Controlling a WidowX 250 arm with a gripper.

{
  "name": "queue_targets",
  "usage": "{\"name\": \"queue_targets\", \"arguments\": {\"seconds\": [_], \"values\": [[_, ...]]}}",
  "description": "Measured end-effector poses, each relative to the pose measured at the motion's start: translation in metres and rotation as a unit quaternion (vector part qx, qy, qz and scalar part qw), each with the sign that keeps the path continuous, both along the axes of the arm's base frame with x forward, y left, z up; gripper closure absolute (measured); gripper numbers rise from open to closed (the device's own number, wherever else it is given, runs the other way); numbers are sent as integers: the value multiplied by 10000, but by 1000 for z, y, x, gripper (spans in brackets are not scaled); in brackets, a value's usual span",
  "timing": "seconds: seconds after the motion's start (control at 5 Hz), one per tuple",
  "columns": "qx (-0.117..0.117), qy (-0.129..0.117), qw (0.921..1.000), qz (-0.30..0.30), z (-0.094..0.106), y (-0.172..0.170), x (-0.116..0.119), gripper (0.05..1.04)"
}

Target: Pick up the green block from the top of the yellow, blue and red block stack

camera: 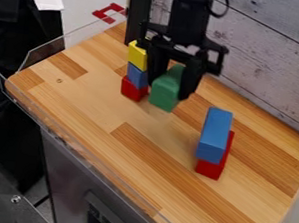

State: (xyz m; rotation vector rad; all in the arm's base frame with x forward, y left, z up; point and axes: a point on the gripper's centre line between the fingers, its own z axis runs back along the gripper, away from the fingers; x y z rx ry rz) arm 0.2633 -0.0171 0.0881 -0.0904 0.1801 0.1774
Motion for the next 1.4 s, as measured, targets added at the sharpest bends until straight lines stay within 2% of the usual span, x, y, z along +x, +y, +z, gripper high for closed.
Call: {"name": "queue_targets", "arguments": {"seconds": [0.2,0.4,0.6,0.8,1.2,1.4], "values": [[229,190,9995,124,-6,-3,-12,517],[265,350,9990,69,-12,-12,-22,517],[303,265,9992,75,-15,-12,-21,517],[181,87,9995,237,-21,-12,-25,517],[-182,89,9989,412,-43,-6,-31,517],[-411,511,9977,155,-58,-4,-35,517]]}}
